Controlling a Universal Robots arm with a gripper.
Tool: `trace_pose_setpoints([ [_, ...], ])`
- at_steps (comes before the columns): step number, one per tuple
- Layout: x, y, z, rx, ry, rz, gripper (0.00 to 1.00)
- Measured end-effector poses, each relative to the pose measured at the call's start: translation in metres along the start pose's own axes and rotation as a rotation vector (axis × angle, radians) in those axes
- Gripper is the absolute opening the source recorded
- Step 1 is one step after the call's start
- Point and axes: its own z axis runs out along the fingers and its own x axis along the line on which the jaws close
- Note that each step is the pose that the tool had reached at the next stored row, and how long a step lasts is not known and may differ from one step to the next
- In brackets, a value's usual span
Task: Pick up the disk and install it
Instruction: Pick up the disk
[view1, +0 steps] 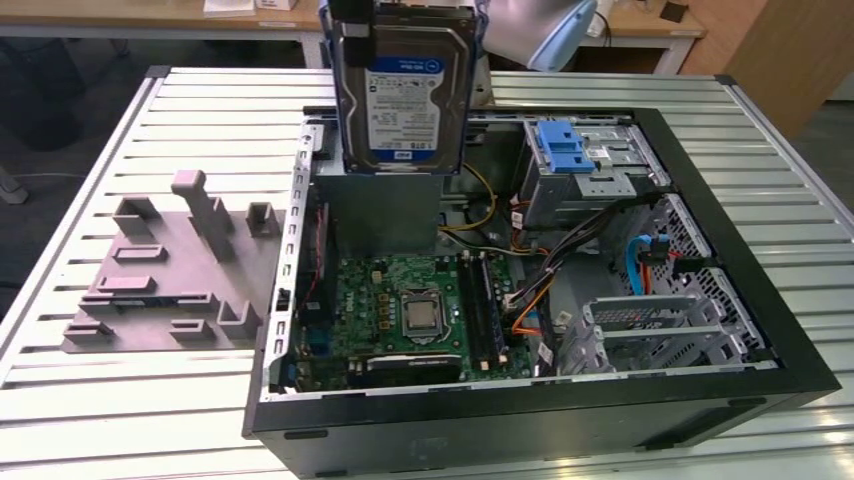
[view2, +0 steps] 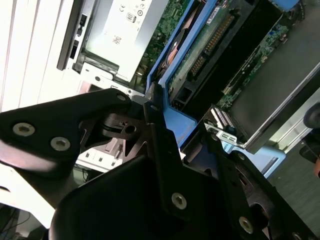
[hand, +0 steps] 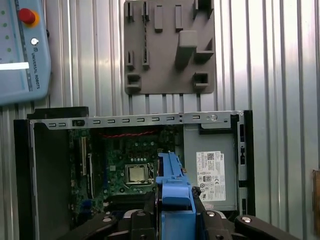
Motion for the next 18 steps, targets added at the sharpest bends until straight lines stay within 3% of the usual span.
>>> trace_pose_setpoints([
  [7, 0.0129, -0.0115, 0.0004, 0.0000, 0.0000, 0.000, 0.37],
  [12, 0.0167, -0.0200, 0.0006, -0.0002, -0.0020, 0.000, 0.37],
  [18, 0.0169, -0.0231, 0.0006, -0.0016, -0.0293, 0.000, 0.37],
])
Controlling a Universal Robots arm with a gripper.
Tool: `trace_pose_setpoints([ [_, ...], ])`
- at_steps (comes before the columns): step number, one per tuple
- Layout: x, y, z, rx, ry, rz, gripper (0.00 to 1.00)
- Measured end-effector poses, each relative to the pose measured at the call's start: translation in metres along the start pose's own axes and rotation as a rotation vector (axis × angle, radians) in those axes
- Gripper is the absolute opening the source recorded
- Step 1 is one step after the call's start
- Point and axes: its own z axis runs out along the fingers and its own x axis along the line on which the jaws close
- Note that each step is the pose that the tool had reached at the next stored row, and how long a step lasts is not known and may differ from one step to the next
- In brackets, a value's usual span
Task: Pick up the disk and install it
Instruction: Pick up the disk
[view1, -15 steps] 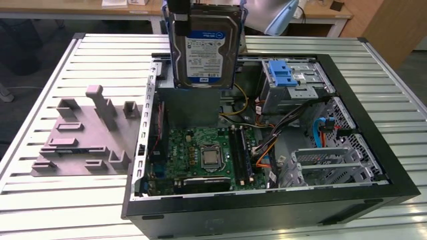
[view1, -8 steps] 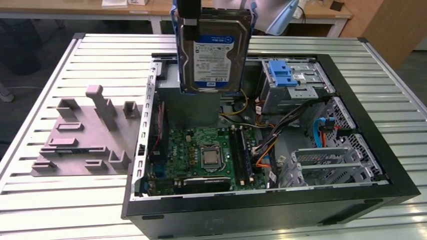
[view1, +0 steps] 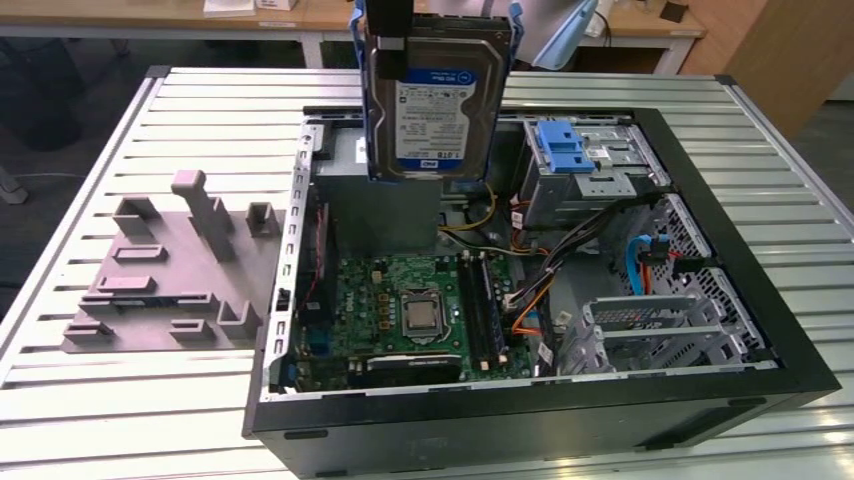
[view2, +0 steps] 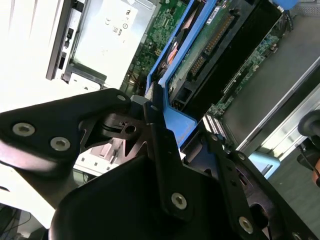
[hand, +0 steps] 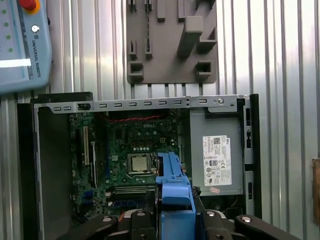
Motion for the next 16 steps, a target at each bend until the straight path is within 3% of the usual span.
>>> trace_pose_setpoints([
  [16, 0.0000, -0.0013, 0.0000, -0.0001, -0.0018, 0.000, 0.37],
])
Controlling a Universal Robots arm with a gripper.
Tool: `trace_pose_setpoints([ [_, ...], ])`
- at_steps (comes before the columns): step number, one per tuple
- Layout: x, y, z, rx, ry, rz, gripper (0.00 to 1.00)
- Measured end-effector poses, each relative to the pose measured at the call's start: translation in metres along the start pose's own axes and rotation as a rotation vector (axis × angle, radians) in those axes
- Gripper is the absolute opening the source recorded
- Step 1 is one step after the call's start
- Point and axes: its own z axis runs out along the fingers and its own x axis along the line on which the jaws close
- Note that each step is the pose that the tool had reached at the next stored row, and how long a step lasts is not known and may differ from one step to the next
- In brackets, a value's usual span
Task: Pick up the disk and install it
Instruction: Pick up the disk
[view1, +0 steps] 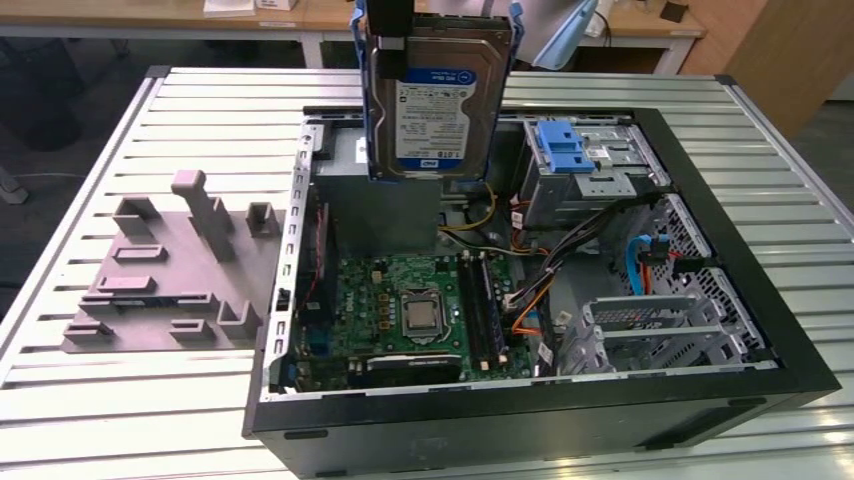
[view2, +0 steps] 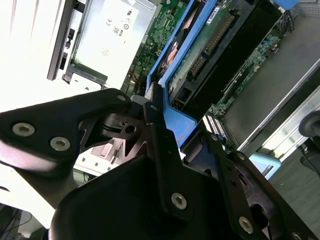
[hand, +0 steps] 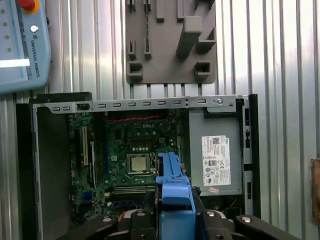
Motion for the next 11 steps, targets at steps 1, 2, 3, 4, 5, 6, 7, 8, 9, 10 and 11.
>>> trace_pose_setpoints([
  [1, -0.0001, -0.0023, 0.0000, 0.0000, -0.0001, 0.000, 0.37],
  [2, -0.0003, -0.0064, 0.0000, -0.0002, 0.0002, 0.000, 0.37],
  [3, -0.0005, -0.0109, 0.0001, -0.0004, 0.0001, 0.000, 0.37],
  [4, -0.0007, -0.0156, 0.0001, -0.0005, 0.0000, 0.000, 0.37],
  [5, -0.0008, -0.0198, 0.0002, -0.0005, 0.0000, 0.000, 0.37],
  [6, -0.0010, -0.0244, 0.0002, -0.0006, 0.0000, 0.000, 0.37],
  [7, -0.0011, -0.0282, 0.0003, -0.0007, 0.0000, 0.000, 0.37],
  [8, -0.0012, -0.0310, 0.0003, -0.0006, 0.0000, 0.000, 0.37],
  [9, -0.0013, -0.0328, 0.0004, -0.0006, 0.0000, 0.000, 0.37],
  [10, -0.0014, -0.0340, 0.0005, -0.0006, -0.0001, 0.000, 0.37],
  [11, -0.0014, -0.0345, 0.0005, -0.0006, 0.0000, 0.000, 0.37],
])
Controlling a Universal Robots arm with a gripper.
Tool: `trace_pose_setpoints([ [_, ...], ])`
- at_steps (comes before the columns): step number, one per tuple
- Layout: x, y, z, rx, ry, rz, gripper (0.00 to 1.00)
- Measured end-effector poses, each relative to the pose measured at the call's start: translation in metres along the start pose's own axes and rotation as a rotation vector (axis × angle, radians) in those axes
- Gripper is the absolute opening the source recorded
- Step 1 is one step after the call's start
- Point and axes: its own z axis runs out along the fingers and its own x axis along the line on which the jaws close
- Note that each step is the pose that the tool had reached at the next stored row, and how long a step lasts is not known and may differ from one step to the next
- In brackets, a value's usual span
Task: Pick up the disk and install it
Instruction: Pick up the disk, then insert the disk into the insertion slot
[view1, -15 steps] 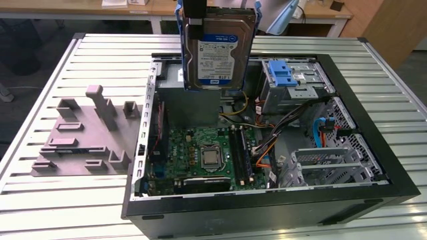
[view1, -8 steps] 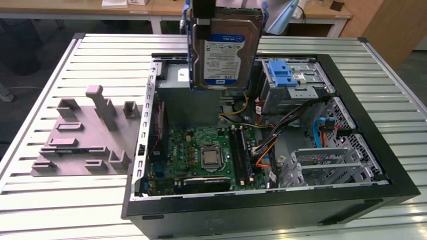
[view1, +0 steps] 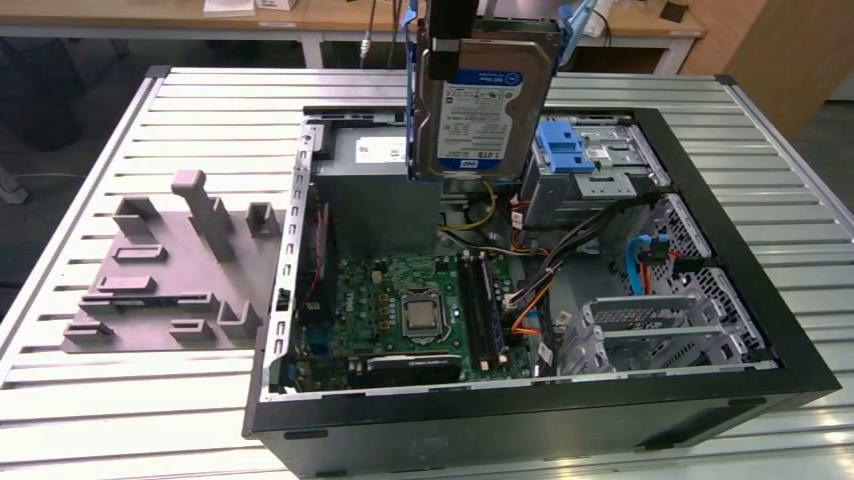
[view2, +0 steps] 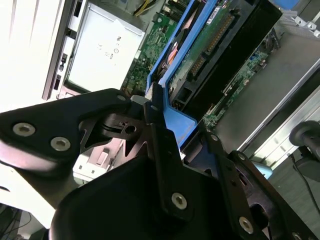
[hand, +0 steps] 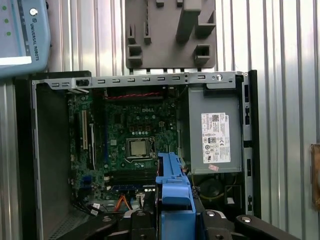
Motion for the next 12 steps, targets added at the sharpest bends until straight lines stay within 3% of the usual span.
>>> trace_pose_setpoints([
  [12, 0.0025, -0.0015, 0.0000, -0.0001, 0.0000, 0.000, 0.37],
])
